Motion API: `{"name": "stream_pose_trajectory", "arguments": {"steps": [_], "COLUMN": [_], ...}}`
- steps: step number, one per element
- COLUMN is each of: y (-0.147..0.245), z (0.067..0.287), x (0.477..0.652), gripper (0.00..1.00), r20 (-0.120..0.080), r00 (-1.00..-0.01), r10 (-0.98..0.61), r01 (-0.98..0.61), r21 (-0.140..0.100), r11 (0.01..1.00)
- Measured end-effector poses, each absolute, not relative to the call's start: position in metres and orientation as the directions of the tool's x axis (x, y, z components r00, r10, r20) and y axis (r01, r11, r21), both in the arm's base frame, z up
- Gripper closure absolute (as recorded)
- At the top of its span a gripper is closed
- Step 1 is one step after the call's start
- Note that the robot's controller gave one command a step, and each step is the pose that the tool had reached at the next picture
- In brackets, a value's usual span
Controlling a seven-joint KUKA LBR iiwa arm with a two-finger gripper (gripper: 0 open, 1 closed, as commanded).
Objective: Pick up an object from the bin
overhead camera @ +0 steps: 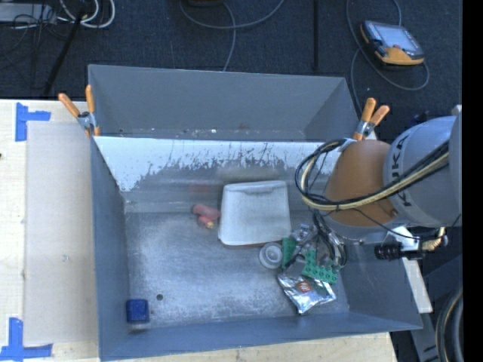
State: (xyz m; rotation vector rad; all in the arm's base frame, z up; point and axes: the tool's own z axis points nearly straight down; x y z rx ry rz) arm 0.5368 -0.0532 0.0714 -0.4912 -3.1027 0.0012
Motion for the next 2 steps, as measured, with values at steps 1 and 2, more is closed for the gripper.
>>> {"name": "stream_pose_trajectory", "arguments": {"steps": [1, 2], "y": [-0.053, -0.053], "z": [0.084, 0.122], "x": [0.537, 0.538], "gripper": [1.00, 1.00], "r20": [-0.001, -0.003], "r00": [-0.952, -0.953], "r10": [0.306, 0.302], "r01": [0.306, 0.302], "r21": [0.000, 0.001], "r11": [0.952, 0.953]}}
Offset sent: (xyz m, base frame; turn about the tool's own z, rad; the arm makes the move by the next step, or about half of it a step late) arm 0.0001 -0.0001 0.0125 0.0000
